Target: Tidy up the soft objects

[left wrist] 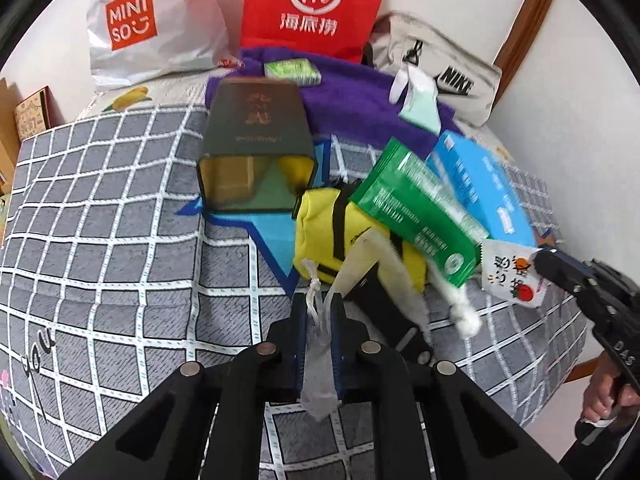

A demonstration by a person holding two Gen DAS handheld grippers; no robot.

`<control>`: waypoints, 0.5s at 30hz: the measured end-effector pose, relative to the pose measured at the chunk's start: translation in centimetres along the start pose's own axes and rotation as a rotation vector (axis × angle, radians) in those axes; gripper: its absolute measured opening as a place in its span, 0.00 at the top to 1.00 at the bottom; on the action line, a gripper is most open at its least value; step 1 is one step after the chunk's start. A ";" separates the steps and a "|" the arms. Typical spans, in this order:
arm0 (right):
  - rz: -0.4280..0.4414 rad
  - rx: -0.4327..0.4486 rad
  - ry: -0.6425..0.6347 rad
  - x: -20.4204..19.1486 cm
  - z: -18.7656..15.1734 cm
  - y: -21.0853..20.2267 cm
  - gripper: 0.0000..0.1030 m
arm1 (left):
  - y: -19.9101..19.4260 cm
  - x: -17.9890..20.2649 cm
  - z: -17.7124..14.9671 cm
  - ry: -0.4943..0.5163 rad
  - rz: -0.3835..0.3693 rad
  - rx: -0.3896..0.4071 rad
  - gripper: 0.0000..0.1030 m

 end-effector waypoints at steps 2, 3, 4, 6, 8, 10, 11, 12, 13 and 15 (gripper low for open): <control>0.001 0.012 0.008 0.2 0.3 -0.6 0.95 | -0.9 0.0 0.3 -0.010 -0.008 0.018 0.90; -0.001 0.020 0.010 0.3 0.5 -0.8 0.95 | -1.4 0.0 0.5 -0.013 -0.014 0.026 0.90; -0.004 0.027 0.012 0.5 0.7 -1.2 0.95 | -1.7 0.0 0.8 -0.015 -0.017 0.035 0.90; -0.007 0.040 0.016 0.7 1.2 -1.7 0.95 | -2.4 0.0 1.3 -0.015 -0.010 0.049 0.90; -0.012 0.052 0.018 1.0 1.8 -2.3 0.95 | -3.0 0.1 2.0 -0.012 -0.001 0.063 0.90; -0.009 0.064 0.015 1.1 2.2 -2.7 0.95 | -3.5 0.2 2.8 -0.012 -0.003 0.082 0.90; -0.003 0.062 0.018 1.2 2.4 -2.8 0.95 | -3.7 0.3 3.1 -0.010 -0.005 0.085 0.90; 0.002 0.061 0.025 1.3 2.6 -2.9 0.95 | -4.0 0.3 3.6 -0.009 -0.006 0.093 0.90; 0.000 0.068 0.029 1.5 2.9 -3.1 0.95 | -4.2 0.4 4.0 -0.005 -0.008 0.100 0.90; -0.001 0.075 0.029 1.6 3.4 -3.4 0.95 | -4.5 0.6 4.7 0.005 -0.005 0.110 0.90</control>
Point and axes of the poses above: each gripper's, at about its wrist camera, not at the fingertips, and y roughly the way its jaws point, x to its right, z to its top, the point moved 7 cm from there along y, roughly the way its jaws point, and after that the axes turned 2 degrees about z, right-handed, at the moved point
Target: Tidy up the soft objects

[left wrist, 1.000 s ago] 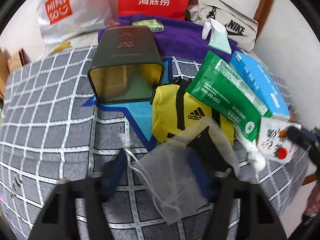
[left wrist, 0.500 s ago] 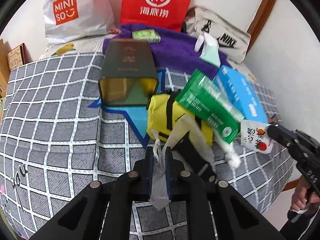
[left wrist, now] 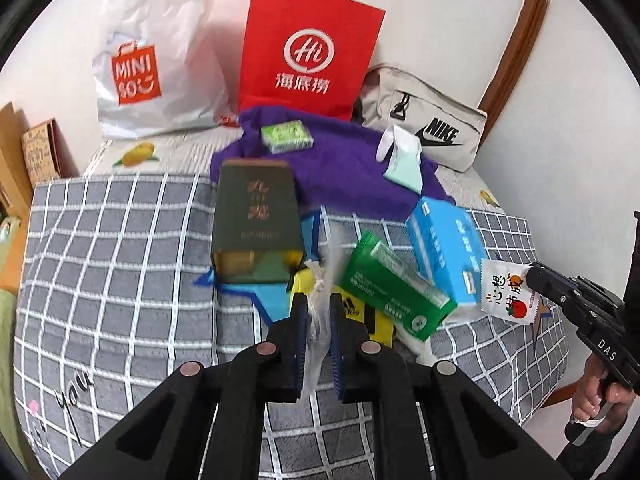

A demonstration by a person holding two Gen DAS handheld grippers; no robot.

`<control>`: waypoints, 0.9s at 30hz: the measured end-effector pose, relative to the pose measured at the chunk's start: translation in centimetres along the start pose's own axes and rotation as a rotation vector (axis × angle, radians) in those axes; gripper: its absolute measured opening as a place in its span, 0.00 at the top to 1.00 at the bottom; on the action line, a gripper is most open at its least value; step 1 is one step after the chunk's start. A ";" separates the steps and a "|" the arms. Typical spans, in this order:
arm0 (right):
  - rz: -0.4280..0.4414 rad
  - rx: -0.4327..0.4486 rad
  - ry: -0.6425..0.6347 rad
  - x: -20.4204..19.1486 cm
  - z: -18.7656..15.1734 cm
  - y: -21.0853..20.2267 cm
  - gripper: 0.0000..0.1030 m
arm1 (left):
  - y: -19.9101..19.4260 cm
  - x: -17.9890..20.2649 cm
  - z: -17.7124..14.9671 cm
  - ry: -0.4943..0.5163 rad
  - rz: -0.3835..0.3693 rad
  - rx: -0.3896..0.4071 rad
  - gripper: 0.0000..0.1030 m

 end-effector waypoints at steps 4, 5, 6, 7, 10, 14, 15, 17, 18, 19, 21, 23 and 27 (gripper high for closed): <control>-0.015 0.006 0.009 0.6 1.0 0.0 0.95 | -0.1 0.5 1.2 0.005 -0.021 0.003 0.90; -0.015 0.008 0.009 0.8 1.3 0.1 0.95 | -0.1 0.6 1.4 0.009 -0.024 0.007 0.90; -0.020 0.009 0.009 0.9 1.6 0.2 0.95 | -0.2 0.7 1.8 0.012 -0.026 0.009 0.90; -0.023 0.010 0.009 1.0 1.8 0.2 0.95 | -0.1 0.7 2.0 0.012 -0.028 0.009 0.90; -0.024 0.016 0.009 1.4 2.7 0.5 0.95 | -0.1 1.0 2.9 0.015 -0.037 0.015 0.90; -0.022 0.032 0.002 1.8 4.0 1.2 0.95 | 0.1 1.0 4.1 0.014 -0.040 0.019 0.90; -0.019 0.032 0.002 1.9 4.3 1.4 0.95 | 0.1 1.0 4.4 0.013 -0.040 0.022 0.90; -0.018 0.032 0.001 2.1 4.9 1.8 0.95 | 0.5 1.0 5.0 0.013 -0.041 0.017 0.90; -0.013 0.025 -0.004 2.1 5.0 2.1 0.95 | 0.6 1.0 5.2 0.015 -0.036 0.017 0.90; -0.010 0.017 -0.009 2.1 5.0 2.4 0.95 | 0.7 1.0 5.3 0.019 -0.037 0.017 0.90; 0.019 -0.011 -0.010 1.8 4.6 3.0 0.92 | 1.1 1.0 5.5 0.016 -0.046 0.009 0.90; 0.052 -0.055 -0.017 1.2 3.4 3.8 0.92 | 1.5 1.0 5.5 0.015 -0.047 -0.003 0.90; 0.069 -0.144 -0.054 0.0 0.2 4.8 0.78 | 2.2 1.2 5.3 0.018 -0.058 -0.015 0.90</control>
Point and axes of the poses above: each gripper's, at about its wrist camera, not at the fingertips, and y roughly the way its jaws point, x to its right, z to its top, the point moved 7 cm from there along y, roughly the way its jaws point, and after that the axes turned 2 degrees about z, right-handed, at the moved point
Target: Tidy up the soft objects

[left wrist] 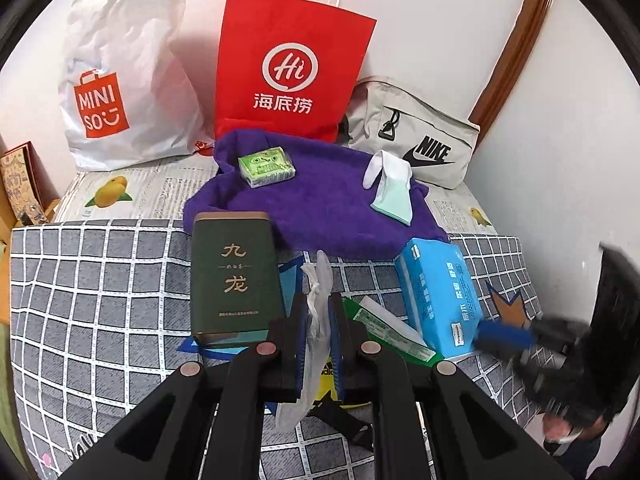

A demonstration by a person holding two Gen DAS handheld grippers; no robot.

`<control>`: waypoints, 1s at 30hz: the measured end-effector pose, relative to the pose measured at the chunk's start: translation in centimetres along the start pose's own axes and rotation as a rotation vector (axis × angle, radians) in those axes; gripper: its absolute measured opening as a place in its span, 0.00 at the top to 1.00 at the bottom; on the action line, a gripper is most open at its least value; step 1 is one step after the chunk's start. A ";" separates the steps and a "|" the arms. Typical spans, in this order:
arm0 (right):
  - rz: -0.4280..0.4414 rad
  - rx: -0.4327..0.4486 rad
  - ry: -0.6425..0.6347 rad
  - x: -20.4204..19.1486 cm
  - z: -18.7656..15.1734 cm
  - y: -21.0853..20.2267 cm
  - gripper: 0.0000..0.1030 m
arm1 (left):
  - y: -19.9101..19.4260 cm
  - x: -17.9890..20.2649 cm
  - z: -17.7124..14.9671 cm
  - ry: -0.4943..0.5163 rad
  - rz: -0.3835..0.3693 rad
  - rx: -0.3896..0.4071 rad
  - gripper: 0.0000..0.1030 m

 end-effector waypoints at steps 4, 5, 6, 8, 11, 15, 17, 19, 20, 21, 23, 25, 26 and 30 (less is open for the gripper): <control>0.041 -0.065 0.006 -1.2 -3.5 0.9 0.58 | 0.8 0.2 -0.5 0.002 -0.016 -0.020 0.90; 0.044 -0.073 0.006 -1.3 -4.2 1.2 0.54 | 0.9 0.2 -0.7 0.000 -0.018 -0.025 0.90; 0.033 -0.076 0.008 -1.3 -4.9 1.3 0.53 | 1.0 0.2 -0.9 -0.001 -0.022 -0.029 0.90; 0.027 -0.087 0.006 -1.4 -6.3 1.7 0.52 | 1.2 0.2 -1.3 0.002 -0.031 -0.038 0.90; 0.033 -0.120 0.032 -1.4 -8.4 2.4 0.51 | 1.3 0.2 -2.0 0.002 -0.042 -0.050 0.90; 0.045 -0.140 0.046 -1.7 -9.9 3.1 0.44 | 1.3 0.4 -2.8 0.006 -0.056 -0.058 0.90; 0.024 -0.126 0.019 -2.2 -10.1 3.4 0.39 | 1.2 0.4 -3.0 0.007 -0.061 -0.059 0.90; -0.002 -0.119 -0.014 -2.4 -10.2 3.9 0.38 | 1.0 0.4 -3.2 0.010 -0.064 -0.057 0.90; -0.022 -0.120 -0.026 -2.3 -10.3 4.2 0.35 | 0.9 0.4 -3.3 0.010 -0.065 -0.056 0.90; -0.035 -0.124 -0.033 -2.3 -10.3 4.5 0.34 | 0.8 0.4 -3.4 0.009 -0.066 -0.055 0.90; -0.055 -0.132 -0.049 -2.4 -10.5 5.2 0.34 | 0.6 0.2 -3.6 0.006 -0.065 -0.054 0.90; -0.055 -0.131 -0.060 -2.5 -10.7 5.4 0.34 | 0.6 0.0 -3.9 0.002 -0.060 -0.059 0.90; -0.051 -0.135 -0.063 -2.6 -10.8 5.4 0.36 | 0.6 -0.1 -4.0 0.000 -0.055 -0.061 0.90; -0.041 -0.124 -0.073 -2.9 -10.9 4.6 0.65 | 0.5 -0.5 -4.4 -0.013 -0.047 -0.068 0.90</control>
Point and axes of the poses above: each gripper's, at about its wrist camera, not at the fingertips, and y roughly the way its jaws point, x to its right, z to its top, the point moved 7 cm from there along y, roughly the way its jaws point, and after that the axes turned 2 degrees about z, right-handed, at the moved point
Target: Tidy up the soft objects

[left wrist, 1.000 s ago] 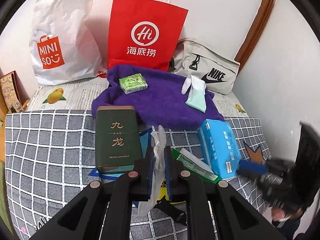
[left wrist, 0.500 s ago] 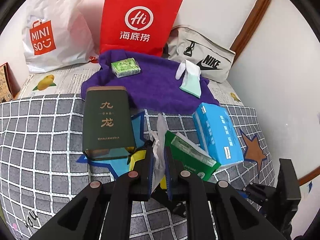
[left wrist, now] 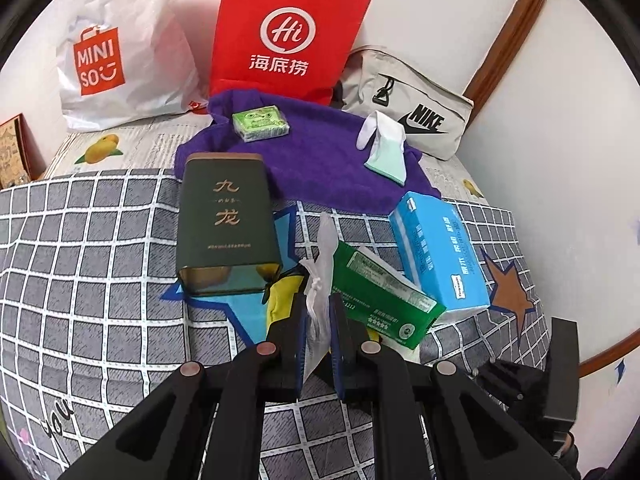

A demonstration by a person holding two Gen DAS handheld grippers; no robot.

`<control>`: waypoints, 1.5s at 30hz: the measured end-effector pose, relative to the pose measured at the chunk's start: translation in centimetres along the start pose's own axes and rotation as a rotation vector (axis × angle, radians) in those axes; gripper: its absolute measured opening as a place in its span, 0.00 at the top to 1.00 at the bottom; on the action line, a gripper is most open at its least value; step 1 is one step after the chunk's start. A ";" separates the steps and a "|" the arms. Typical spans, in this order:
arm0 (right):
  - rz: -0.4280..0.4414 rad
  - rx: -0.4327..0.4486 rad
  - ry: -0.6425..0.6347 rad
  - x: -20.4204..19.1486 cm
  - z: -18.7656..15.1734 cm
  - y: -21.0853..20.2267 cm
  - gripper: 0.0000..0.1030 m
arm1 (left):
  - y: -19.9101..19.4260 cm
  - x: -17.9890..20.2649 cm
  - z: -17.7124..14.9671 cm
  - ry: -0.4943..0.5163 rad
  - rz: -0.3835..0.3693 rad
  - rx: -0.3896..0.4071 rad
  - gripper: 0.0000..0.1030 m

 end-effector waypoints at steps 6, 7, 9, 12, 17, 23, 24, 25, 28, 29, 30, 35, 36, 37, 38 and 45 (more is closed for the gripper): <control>0.053 0.027 0.030 0.1 0.2 -2.0 0.93 | 0.2 0.0 -0.1 -0.011 -0.004 -0.005 0.90; 0.062 0.039 0.024 -0.1 0.4 -2.5 0.95 | 0.2 0.0 -0.1 -0.011 -0.006 -0.002 0.90; 0.069 0.042 0.015 -0.5 0.4 -2.9 0.95 | 0.1 0.0 -0.1 -0.014 -0.008 0.002 0.90; 0.055 0.040 0.003 -0.6 0.6 -3.4 0.95 | 0.1 0.0 0.0 -0.013 -0.005 -0.001 0.90; 0.090 0.083 0.044 0.1 2.2 -5.2 0.96 | -0.3 0.0 0.7 -0.018 -0.006 0.013 0.90; 0.056 0.124 0.053 1.9 4.6 -5.8 0.96 | -0.4 0.0 2.1 -0.012 0.005 0.032 0.90; 0.057 0.132 0.057 2.2 5.1 -5.8 0.96 | -0.3 -0.1 2.4 -0.013 0.008 0.034 0.90; 0.041 0.146 0.062 2.7 5.6 -5.9 0.96 | -0.3 -0.2 2.6 -0.016 0.009 0.035 0.90; 0.040 0.175 0.085 3.9 7.2 -6.0 0.96 | -0.1 -0.5 3.5 -0.027 0.014 0.039 0.90; 0.037 0.181 0.087 4.3 7.7 -6.0 0.96 | 0.0 -0.6 3.8 -0.030 0.018 0.038 0.90; 0.031 0.197 0.082 4.7 8.2 -6.0 0.96 | 0.2 -0.7 4.1 -0.029 0.024 0.037 0.90; 0.006 0.214 0.100 7.4 11.0 -5.5 0.96 | 0.8 -1.0 5.9 -0.035 0.033 0.047 0.90; -0.002 0.218 0.105 8.0 11.5 -5.4 0.96 | 1.0 -1.1 6.4 -0.034 0.034 0.050 0.90; 0.000 0.218 0.115 8.5 12.1 -5.3 0.96 | 1.1 -1.1 6.9 -0.027 0.035 0.051 0.90; -0.002 0.223 0.126 9.1 12.8 -5.2 0.96 | 1.3 -1.1 7.4 -0.020 0.037 0.055 0.90; -0.017 0.248 0.155 11.7 16.3 -4.3 0.96 | 2.1 -1.4 10.1 -0.010 0.038 0.070 0.90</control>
Point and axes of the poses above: each gripper's, at about its wrist camera, not at the fingertips, and y roughly the way its jaws point, x to its right, z to its top, the point moved 7 cm from there along y, roughly the way its jaws point, and after that the axes turned 2 degrees about z, right-handed, at the moved point
